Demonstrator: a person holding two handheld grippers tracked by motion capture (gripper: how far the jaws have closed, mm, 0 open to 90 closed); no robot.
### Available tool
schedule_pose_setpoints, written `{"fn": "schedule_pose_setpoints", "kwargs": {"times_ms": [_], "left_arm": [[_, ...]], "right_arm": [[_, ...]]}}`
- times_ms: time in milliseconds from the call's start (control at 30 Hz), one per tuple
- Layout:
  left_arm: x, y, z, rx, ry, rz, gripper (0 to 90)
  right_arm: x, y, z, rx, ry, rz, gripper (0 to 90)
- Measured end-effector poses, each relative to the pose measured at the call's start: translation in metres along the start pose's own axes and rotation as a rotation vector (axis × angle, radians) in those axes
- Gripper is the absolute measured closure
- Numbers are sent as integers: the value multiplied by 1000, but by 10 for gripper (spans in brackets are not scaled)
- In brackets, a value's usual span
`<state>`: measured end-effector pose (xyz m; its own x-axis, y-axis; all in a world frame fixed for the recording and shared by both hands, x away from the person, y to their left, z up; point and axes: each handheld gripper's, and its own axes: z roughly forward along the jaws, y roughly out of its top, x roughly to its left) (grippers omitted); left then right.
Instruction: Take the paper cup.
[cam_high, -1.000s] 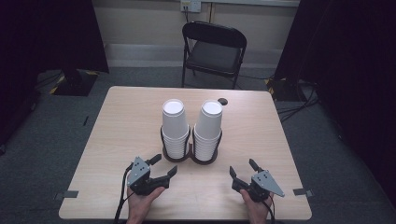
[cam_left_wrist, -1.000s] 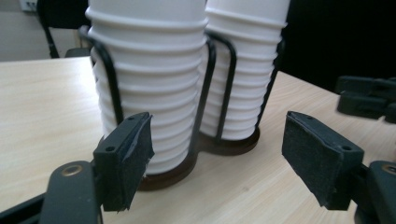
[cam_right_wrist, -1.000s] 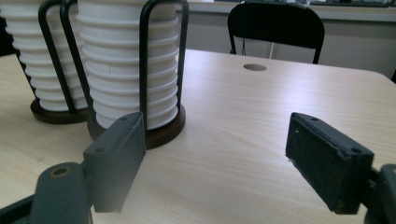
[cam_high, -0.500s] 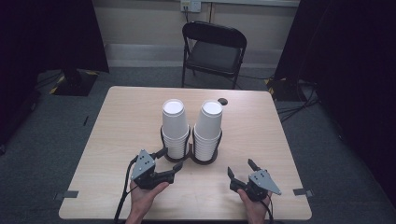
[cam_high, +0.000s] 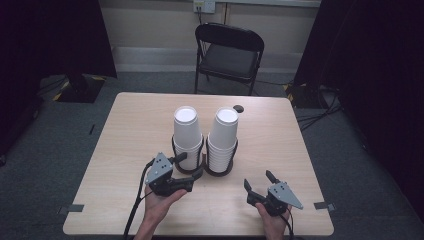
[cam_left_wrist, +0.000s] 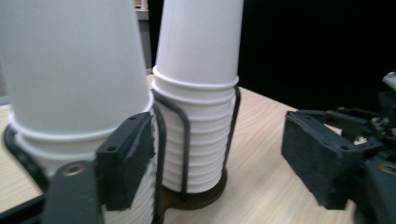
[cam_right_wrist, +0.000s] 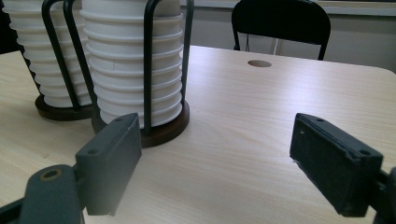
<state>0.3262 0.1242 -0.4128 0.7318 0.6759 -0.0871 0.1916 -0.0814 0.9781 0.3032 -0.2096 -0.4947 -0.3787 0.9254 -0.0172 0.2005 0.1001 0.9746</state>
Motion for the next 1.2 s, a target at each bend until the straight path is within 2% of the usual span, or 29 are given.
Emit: {"fn": "schedule_pose_setpoints", "kwargs": {"times_ms": [100, 167, 333, 500, 700, 867, 900, 1033, 1100, 1200], "left_arm": [[-2, 4, 4, 3, -9, 10, 203], [-2, 7, 7, 5, -30, 19, 193], [-7, 16, 12, 13, -31, 52, 204], [-9, 24, 17, 9, -49, 53, 223], [-13, 37, 23, 17, -26, 86, 224], [-13, 49, 26, 5, -18, 75, 234], [-13, 50, 27, 0, -28, 73, 234], [-15, 57, 32, -2, -18, 86, 235], [-16, 60, 35, -4, 3, 95, 234], [-15, 64, 38, -9, 1, 89, 234]], "right_arm": [[0, 0, 0, -2, -1, -2, 161], [0, 0, 0, -3, -1, 0, 161], [0, 0, -1, -8, -7, -4, 164], [0, 0, -1, -8, -5, -1, 166], [0, 0, 0, -5, -3, -2, 169], [0, 0, 0, -5, -4, -3, 172], [0, 0, 0, -5, -4, -4, 173], [0, 0, 0, -3, -2, -3, 173], [0, 0, 0, -4, -1, -3, 173], [0, 0, 0, -4, 0, -3, 174]]}}
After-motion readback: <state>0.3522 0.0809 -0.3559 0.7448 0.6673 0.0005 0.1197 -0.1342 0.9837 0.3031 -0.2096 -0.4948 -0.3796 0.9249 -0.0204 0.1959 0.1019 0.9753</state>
